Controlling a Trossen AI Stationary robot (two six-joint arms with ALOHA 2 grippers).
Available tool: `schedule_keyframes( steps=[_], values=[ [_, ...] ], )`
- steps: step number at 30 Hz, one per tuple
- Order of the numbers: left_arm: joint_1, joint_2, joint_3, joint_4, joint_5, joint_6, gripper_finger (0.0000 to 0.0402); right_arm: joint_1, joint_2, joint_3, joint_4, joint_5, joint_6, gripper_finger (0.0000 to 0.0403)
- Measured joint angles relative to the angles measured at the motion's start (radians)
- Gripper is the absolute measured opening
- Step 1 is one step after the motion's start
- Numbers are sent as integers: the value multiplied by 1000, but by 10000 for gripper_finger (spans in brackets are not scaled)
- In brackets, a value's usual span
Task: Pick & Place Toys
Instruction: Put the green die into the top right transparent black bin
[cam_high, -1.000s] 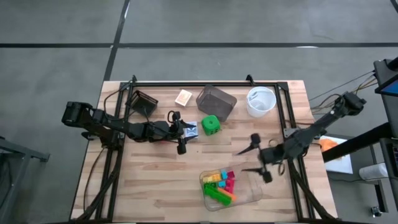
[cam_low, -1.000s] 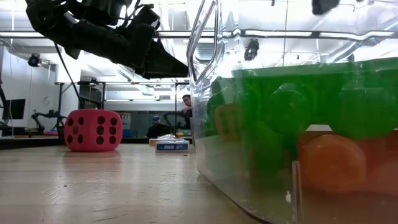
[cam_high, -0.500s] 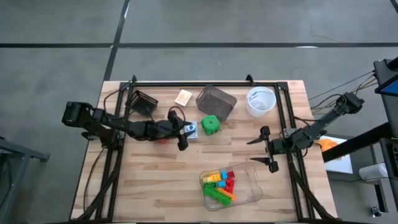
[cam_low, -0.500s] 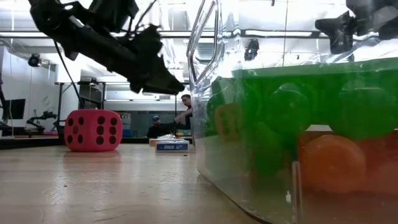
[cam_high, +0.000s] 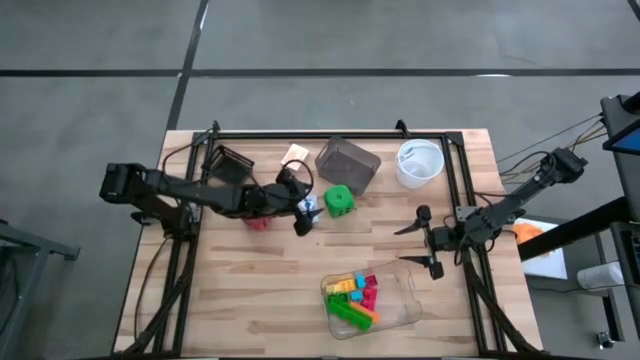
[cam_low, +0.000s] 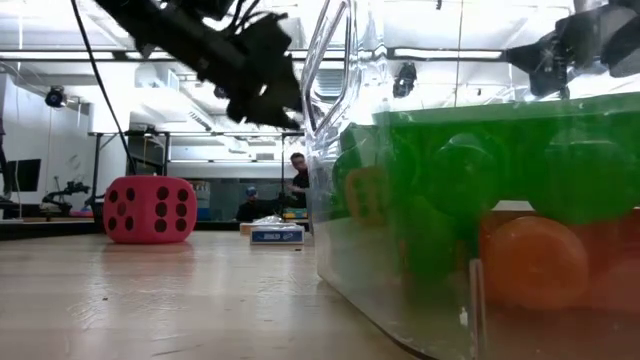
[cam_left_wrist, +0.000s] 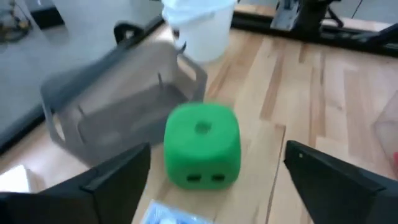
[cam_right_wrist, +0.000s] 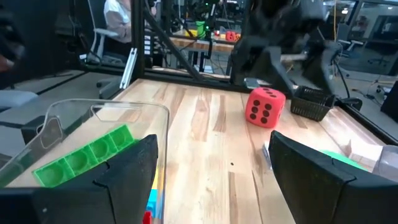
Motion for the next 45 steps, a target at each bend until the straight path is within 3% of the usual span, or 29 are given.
schedule_keyframes(
  steps=[5,11,19,25,34,45],
  values=[
    [31,15,88,-66,12,31,398,0,23,0,9,0,17,301],
    [56,135,192,-91,122,43,399,0,47,19,13,0,20,301],
    [96,357,453,-363,138,108,399,0,81,33,15,0,21,301],
    [122,457,580,-473,139,185,399,0,92,35,15,0,27,301],
    [142,508,629,-538,143,205,399,0,93,35,15,0,29,301],
    [147,520,627,-552,269,219,399,0,93,35,15,0,29,301]
  ],
)
